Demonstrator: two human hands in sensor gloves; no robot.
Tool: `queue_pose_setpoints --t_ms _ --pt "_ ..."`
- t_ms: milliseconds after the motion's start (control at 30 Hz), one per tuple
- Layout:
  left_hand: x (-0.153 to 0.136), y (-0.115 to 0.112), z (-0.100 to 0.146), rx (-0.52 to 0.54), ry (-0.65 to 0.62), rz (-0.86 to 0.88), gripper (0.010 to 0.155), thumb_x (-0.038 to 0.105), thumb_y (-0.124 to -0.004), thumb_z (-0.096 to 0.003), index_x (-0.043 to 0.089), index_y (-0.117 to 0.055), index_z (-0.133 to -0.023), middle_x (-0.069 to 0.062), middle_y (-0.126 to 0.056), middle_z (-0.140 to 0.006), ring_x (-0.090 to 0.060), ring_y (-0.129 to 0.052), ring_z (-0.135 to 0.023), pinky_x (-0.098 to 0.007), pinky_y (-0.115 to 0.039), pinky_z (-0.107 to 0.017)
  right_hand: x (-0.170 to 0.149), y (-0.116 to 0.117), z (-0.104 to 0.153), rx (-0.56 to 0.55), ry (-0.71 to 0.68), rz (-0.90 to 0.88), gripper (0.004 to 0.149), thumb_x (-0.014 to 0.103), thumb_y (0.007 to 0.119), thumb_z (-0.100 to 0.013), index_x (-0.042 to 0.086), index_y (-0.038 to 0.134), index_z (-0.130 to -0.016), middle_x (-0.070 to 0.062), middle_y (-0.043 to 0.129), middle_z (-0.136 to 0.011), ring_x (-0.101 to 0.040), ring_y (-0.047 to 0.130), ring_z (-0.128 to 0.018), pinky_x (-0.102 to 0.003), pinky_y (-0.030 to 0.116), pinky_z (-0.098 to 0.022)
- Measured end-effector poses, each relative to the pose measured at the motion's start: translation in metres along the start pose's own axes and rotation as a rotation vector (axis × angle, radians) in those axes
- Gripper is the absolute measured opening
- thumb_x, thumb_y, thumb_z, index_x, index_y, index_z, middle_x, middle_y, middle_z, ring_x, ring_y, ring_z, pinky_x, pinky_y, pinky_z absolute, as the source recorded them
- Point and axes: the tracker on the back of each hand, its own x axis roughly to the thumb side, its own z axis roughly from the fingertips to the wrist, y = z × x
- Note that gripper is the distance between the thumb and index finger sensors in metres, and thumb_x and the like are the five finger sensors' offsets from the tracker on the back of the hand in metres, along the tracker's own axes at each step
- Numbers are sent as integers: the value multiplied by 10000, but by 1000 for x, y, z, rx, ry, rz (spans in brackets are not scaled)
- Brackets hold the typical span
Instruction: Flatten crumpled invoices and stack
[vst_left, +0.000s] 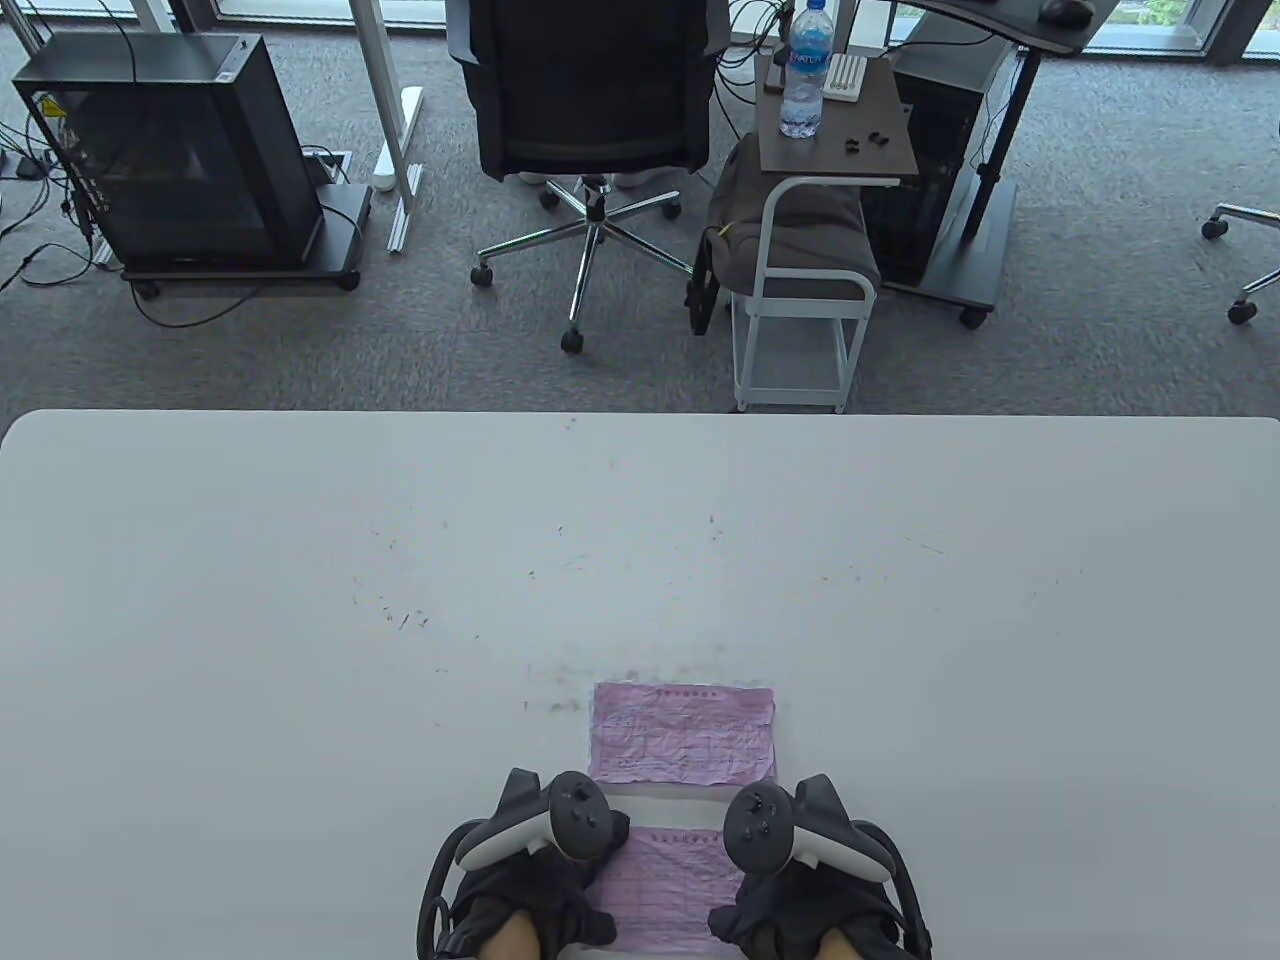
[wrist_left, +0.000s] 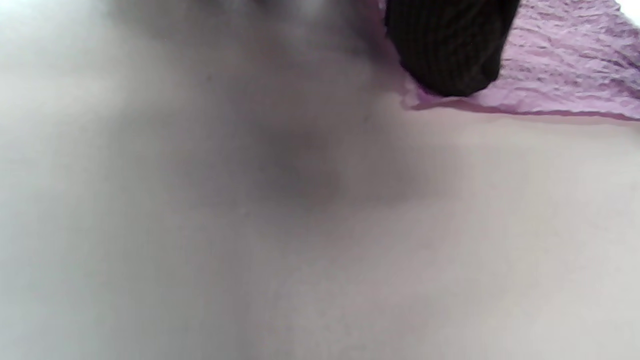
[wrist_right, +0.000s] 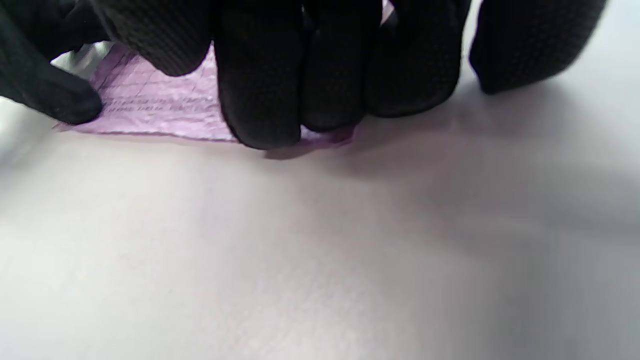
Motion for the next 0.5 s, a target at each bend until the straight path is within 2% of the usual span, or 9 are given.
queue_pose_setpoints --t_ms 67,133,233,300,400,500 --pt "0 0 0 -1 1 0 856 426 -811 -514 376 -152 -1059 -104 157 -1010 -560 151 -890 -709 -164 -620 -1 -9 6 -174 -11 59 387 520 709 -552 199 901 -651 -78 905 -699 -344 856 -616 -628 772 -449" --pt "0 0 0 -2 2 -3 856 427 -810 -514 376 -151 -1059 -106 157 -1010 -561 148 -890 -709 -166 -620 3 -12 10 -286 -58 47 394 518 716 -545 188 893 -671 -93 887 -731 -361 842 -637 -625 779 -442" --pt "0 0 0 -1 1 -3 856 426 -810 -515 375 -151 -1059 -106 157 -1010 -561 149 -890 -710 -166 -620 16 -9 10 -342 -167 57 434 500 715 -541 159 815 -790 -143 774 -858 -412 789 -717 -619 771 -455" --pt "0 0 0 -1 0 -2 856 426 -811 -515 374 -152 -1060 -106 156 -1010 -561 148 -890 -710 -166 -621 28 -4 7 -340 -261 102 448 485 710 -542 153 765 -838 -158 697 -922 -418 769 -758 -600 779 -462" --pt "-1 0 0 -1 0 -4 857 427 -810 -515 374 -151 -1060 -107 156 -1011 -562 148 -891 -711 -166 -621 42 8 0 -261 -352 132 494 478 705 -546 140 692 -905 -208 574 -1013 -434 707 -824 -615 757 -484" --pt "0 1 0 -2 0 -4 857 426 -810 -517 374 -149 -1060 -108 156 -1010 -563 148 -890 -711 -167 -620 46 16 -6 -181 -346 175 577 496 697 -549 140 574 -987 -251 468 -1065 -466 624 -875 -634 732 -498"
